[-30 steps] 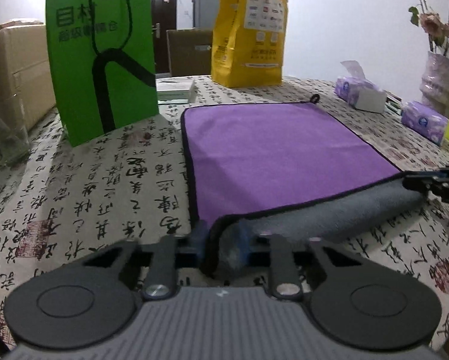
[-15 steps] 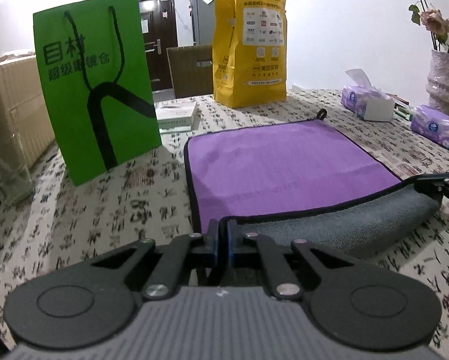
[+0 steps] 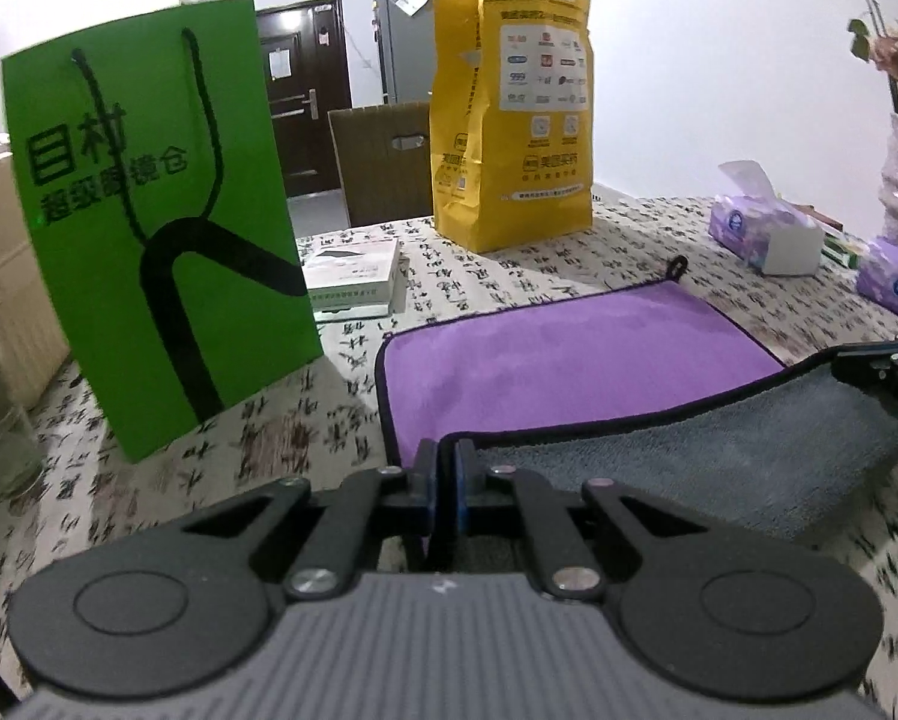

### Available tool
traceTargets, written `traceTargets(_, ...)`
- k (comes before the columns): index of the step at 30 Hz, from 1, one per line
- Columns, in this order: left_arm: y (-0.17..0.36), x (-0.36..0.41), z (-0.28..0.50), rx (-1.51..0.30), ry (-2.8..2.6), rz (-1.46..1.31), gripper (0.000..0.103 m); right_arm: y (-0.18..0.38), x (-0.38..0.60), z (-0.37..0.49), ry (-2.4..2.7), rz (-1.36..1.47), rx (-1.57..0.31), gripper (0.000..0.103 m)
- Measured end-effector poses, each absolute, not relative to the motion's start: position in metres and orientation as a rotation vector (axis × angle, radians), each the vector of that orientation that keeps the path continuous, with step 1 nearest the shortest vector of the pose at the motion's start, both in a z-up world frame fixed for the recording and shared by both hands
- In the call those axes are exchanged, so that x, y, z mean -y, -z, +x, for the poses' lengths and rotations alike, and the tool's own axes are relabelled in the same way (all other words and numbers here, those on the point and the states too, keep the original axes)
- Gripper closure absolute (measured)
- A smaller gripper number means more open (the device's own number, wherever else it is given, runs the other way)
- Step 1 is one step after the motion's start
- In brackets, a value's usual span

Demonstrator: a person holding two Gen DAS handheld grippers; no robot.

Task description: Fold towel

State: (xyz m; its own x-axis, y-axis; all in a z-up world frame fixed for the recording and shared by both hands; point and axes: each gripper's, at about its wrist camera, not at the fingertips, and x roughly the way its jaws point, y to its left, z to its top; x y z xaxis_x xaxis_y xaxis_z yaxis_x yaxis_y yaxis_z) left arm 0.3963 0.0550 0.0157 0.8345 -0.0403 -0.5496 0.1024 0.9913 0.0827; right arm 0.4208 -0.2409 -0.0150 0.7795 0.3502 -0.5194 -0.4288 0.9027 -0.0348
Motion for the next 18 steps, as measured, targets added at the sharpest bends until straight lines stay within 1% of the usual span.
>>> traceTargets(8, -0.019, -0.065, 0.457, -0.604, 0.08, 0.078, 0.097, 0.008, 0.24, 0.485, -0.43, -0.114, -0.544, 0.098)
traceTargets(18, -0.01, -0.082, 0.536, -0.664, 0.107, 0.033, 0.097, 0.017, 0.238, 0.559, -0.407, -0.035, -0.57, 0.098)
